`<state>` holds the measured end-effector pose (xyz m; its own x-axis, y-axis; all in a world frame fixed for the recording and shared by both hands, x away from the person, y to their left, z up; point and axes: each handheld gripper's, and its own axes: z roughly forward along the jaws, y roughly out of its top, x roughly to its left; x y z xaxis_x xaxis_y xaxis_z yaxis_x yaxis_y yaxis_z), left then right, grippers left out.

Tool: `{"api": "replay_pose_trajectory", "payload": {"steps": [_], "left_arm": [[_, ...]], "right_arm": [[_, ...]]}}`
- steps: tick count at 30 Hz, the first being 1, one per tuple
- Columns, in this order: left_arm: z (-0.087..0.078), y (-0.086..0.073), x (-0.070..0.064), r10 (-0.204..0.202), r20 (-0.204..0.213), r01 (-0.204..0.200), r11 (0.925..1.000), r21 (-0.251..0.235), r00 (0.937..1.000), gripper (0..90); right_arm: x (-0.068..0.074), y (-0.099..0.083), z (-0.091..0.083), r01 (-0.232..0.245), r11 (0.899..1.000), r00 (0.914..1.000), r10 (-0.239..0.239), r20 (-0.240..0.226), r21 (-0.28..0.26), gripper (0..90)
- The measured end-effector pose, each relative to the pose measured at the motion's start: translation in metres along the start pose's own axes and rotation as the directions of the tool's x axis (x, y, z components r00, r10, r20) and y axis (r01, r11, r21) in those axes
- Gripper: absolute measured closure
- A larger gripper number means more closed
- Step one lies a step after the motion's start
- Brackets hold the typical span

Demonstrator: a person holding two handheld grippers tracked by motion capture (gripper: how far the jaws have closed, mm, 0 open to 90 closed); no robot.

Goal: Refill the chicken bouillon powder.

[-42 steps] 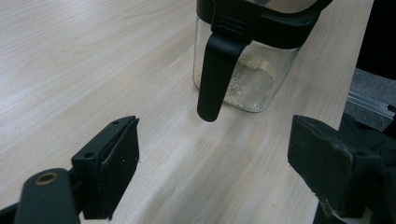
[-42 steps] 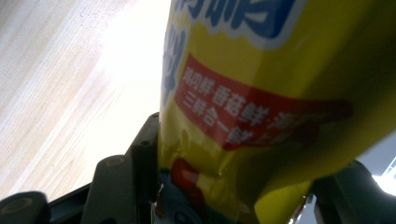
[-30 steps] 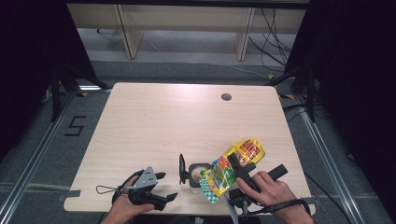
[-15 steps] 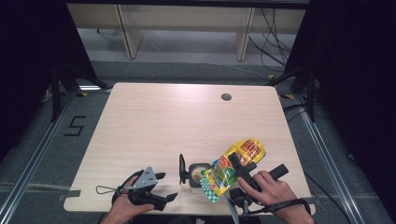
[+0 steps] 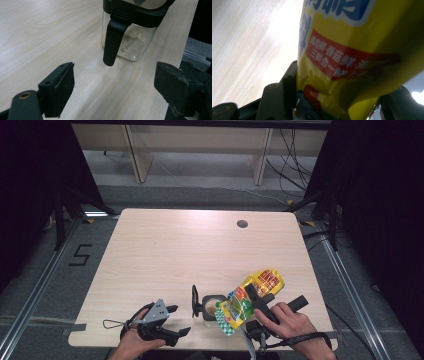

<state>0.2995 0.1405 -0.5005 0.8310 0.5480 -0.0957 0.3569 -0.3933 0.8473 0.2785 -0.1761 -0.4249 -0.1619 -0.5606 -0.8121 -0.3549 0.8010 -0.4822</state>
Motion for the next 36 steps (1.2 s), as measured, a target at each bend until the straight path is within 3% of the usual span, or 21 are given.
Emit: {"api": "replay_pose_trajectory", "payload": {"steps": [7, 8, 14, 16, 19, 24, 27, 28, 30, 36], "left_arm": [[-0.0006, -0.0003, -0.0001, 0.002, -0.001, -0.002, 1.0000, 0.003, 1.0000, 16.4], [-0.0003, -0.0009, -0.0018, -0.026, -0.001, 0.026, 0.9997, 0.001, 0.9997, 16.4], [-0.0004, -0.0006, -0.0014, -0.023, -0.002, 0.023, 0.9997, 0.001, 0.9997, 16.4], [-0.0007, -0.0003, 0.0000, 0.003, -0.002, -0.003, 1.0000, 0.003, 1.0000, 16.4], [-0.0005, -0.0013, -0.0026, -0.031, -0.002, 0.031, 0.9995, -0.001, 0.9995, 16.4], [-0.0024, -0.0014, -0.0024, -0.005, -0.006, 0.005, 1.0000, 0.008, 1.0000, 16.4], [-0.0022, -0.0023, -0.0057, -0.030, -0.002, 0.030, 0.9995, -0.003, 0.9995, 16.4], [-0.0028, -0.0022, -0.0049, -0.005, -0.006, 0.005, 1.0000, 0.002, 1.0000, 16.4], [-0.0021, -0.0023, -0.0062, -0.017, -0.003, 0.017, 0.9998, -0.014, 0.9998, 16.4], [-0.0034, -0.0036, -0.0062, -0.023, -0.008, 0.023, 0.9997, 0.000, 0.9997, 16.5]], "right_arm": [[0.0002, -0.0001, 0.0009, -0.009, 1.000, 0.9999, 0.009, -0.008, -0.001, 44.8], [-0.0004, 0.0000, 0.0008, -0.007, 1.000, 1.0000, 0.007, -0.004, -0.002, 44.8], [-0.0022, -0.0009, 0.0014, -0.003, 1.000, 1.0000, 0.003, -0.001, 0.003, 44.8], [-0.0034, -0.0014, 0.0010, -0.007, 1.000, 1.0000, 0.007, 0.002, 0.001, 44.8], [-0.0048, -0.0007, 0.0010, 0.003, 1.000, 1.0000, -0.003, 0.009, -0.003, 44.8], [-0.0034, -0.0002, 0.0039, 0.004, 1.000, 1.0000, -0.004, -0.001, -0.006, 44.8], [-0.0028, -0.0007, 0.0065, 0.008, 1.000, 0.9999, -0.008, -0.009, -0.008, 44.9], [-0.0028, -0.0007, 0.0064, 0.008, 1.000, 0.9999, -0.008, -0.009, -0.008, 45.4], [-0.0038, -0.0004, 0.0045, 0.005, 1.000, 0.9999, -0.005, -0.009, -0.004, 45.4], [-0.0070, -0.0022, 0.0025, -0.001, 1.000, 1.0000, 0.001, 0.002, -0.004, 45.4]]}}
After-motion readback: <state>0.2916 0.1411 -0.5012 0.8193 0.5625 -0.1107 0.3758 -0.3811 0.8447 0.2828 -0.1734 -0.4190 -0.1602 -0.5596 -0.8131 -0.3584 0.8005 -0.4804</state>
